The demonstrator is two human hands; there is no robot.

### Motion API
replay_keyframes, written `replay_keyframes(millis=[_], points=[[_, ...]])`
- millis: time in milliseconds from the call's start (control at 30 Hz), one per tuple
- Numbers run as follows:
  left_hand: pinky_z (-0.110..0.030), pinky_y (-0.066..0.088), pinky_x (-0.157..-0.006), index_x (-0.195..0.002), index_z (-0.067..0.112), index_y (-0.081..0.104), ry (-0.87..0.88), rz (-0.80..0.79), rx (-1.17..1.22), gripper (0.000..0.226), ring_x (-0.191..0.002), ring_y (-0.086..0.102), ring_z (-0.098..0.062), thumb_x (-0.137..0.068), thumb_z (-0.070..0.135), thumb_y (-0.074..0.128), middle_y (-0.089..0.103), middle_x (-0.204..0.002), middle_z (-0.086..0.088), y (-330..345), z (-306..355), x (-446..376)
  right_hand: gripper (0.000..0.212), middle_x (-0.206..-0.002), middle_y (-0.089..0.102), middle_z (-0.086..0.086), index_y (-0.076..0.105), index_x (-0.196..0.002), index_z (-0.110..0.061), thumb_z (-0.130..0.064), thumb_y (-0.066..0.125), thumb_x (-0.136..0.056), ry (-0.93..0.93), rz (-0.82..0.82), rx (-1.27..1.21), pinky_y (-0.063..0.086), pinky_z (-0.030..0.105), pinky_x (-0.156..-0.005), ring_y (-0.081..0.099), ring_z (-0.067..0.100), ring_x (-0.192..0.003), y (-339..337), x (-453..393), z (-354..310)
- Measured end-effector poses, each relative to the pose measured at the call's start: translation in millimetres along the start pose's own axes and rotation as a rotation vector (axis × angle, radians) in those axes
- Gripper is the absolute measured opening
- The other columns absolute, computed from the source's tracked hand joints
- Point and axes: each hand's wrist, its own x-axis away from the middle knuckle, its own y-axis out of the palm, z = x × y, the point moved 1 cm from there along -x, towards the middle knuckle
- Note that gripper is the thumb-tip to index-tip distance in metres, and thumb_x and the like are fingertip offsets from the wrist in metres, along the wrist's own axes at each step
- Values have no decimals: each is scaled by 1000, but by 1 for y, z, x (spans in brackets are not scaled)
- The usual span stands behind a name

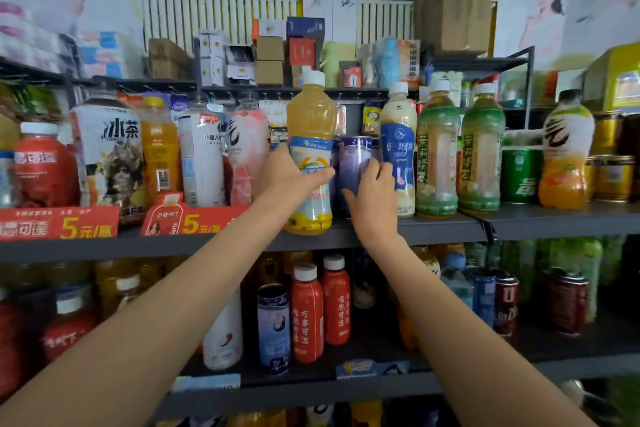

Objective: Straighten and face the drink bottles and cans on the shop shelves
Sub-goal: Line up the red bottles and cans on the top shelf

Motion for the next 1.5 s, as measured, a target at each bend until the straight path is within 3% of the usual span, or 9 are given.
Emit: replay_keyframes(millis=[200,333,400,467,600,900,1100,1333,1500], points=[[-41,52,-86,-114,10,54,44,-23,36,54,-96,63,-22,-69,23,80,65,-107,-6,4,-6,4,51,-130,38,18,36,-127,1,-18,62,-88,-11,-69,-9,35,34,-99,41,31,-120,3,-4,3],[-35,52,-86,-115,13,55,93,-35,128,51,-95,63,-15,-71,20,80,65,-107,-1,-7,-10,15,33,-117,52,12,49,-119,-2,-20,57,-92,37,141,-611,45,26,-85,52,22,-105,-26,15,-12],[-26,52,-84,-112,21,54,108,-119,234,47,-95,63,-8,-71,17,78,66,-105,5,-20,-13,24,28,-106,60,0,53,-115,-7,-27,52,-95,80,-75,-1068,46,17,-78,58,9,-95,-50,18,-34],[-24,52,-85,-106,30,54,100,-269,302,44,-99,63,-6,-72,13,75,66,-105,9,-35,-19,37,33,-102,62,-5,52,-118,-10,-28,58,-91,2,-362,-1237,48,14,-75,61,1,-89,-63,19,-54],[-14,50,-79,-111,29,49,15,-374,328,45,-94,61,6,-80,2,67,63,-104,16,-68,-42,69,62,-106,65,-2,52,-120,-11,-29,82,-69,-127,-370,-1055,52,24,-82,63,4,-93,-51,41,-88],[-28,54,-84,-123,32,48,-405,-399,380,41,-100,63,-6,-90,10,57,65,-104,13,-157,-168,148,79,-115,56,-1,47,-127,-19,-52,77,-62,-220,-661,-812,45,32,-85,54,16,-105,21,146,-164],[-26,53,-79,-126,16,48,-455,-321,336,47,-100,63,-9,-84,0,62,63,-114,1,-248,-235,166,71,-112,55,0,50,-119,-17,-46,81,-62,-323,-734,-771,42,26,-81,52,14,-103,68,193,-251],[-33,51,-91,-122,29,51,-446,-298,206,52,-110,60,-13,-80,4,68,63,-119,4,-379,-309,164,73,-113,58,-4,51,-122,-17,-40,84,-62,-229,-787,-838,40,21,-79,55,10,-103,129,247,-378],[-17,51,-68,-116,23,55,-478,-236,193,43,-83,63,2,-81,1,66,63,-102,8,-429,-339,157,65,-106,58,-4,51,-118,-13,-37,82,-66,-147,-799,-855,45,28,-81,55,12,-99,164,268,-432]])
